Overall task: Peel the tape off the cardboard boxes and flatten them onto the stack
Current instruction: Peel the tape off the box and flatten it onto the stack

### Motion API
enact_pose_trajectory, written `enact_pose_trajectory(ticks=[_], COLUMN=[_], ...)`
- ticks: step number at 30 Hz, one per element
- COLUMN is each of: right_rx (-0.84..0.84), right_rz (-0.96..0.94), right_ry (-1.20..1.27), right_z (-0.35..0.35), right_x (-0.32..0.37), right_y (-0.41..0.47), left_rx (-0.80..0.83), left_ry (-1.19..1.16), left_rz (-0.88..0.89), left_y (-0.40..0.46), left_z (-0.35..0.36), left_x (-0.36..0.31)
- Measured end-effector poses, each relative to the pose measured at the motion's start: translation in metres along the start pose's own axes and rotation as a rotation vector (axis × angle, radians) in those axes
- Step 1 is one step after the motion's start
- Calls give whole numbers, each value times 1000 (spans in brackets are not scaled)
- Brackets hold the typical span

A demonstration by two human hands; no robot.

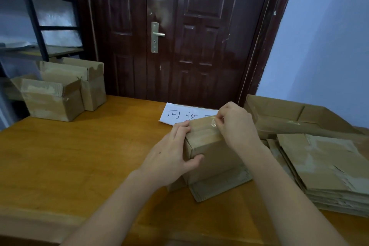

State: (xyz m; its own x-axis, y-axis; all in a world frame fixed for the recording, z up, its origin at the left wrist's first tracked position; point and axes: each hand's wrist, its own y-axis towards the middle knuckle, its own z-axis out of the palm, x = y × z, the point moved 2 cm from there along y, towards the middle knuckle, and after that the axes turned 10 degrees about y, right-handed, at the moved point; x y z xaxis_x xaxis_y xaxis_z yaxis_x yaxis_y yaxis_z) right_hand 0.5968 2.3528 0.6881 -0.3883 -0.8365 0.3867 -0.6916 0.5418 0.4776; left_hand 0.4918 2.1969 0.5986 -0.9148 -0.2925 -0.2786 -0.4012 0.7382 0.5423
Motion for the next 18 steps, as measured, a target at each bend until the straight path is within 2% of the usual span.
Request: enact_pose_trajectory(ticks=[3,7,9,13,15,18], right_rx=[88,226,212,39,56,73], right_rz=[-162,-123,-89,48,113,116], right_ry=[-9,48,71,159,81,27], right_z=[-1,5,5,4,6,8], right_x=[-2,-4,-4,-10,-14,-12], right_y=[-5,-11,-12,-14,-14,-12], left_rx=[1,-6,-16,-21,-16,-4], left_ry=[3,10,3,1,-3,-14], left_rz=[-4,-5,4,10,10,-1], left_y=[-1,-1,-1,-1,0,3], left_z=[0,2,2,2,2,3], left_x=[-1,0,0,0,-1,-2])
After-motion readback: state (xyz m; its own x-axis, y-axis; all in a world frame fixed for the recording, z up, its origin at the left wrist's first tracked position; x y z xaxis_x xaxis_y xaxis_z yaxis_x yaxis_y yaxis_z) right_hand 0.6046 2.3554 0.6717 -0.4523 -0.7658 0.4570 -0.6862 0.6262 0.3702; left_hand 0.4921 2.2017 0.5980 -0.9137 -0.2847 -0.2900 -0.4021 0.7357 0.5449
